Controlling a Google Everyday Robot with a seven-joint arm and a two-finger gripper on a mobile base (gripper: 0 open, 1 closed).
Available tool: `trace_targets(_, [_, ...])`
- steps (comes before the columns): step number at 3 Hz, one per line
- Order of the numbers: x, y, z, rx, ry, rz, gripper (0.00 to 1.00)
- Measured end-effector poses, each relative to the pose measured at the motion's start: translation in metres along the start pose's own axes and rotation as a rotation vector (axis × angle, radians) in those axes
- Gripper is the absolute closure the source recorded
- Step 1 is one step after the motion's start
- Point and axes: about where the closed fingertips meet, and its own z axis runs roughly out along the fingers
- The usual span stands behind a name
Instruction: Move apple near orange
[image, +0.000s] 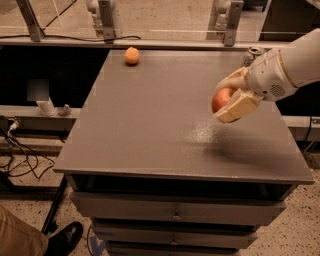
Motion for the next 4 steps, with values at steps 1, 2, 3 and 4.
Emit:
trace_targets(1, [-0.009, -0.011, 0.005, 0.043, -0.038, 0.003, 1.00])
trace_targets(2, [-0.040, -0.047, 0.036, 0.113, -0.120, 0.038, 1.00])
trace_targets(3, [-0.071, -0.092, 0.074, 0.176, -0.161, 0.071, 1.00])
trace_targets(4, [-0.099, -0.137, 0.119, 0.225, -0.166, 0.093, 1.00])
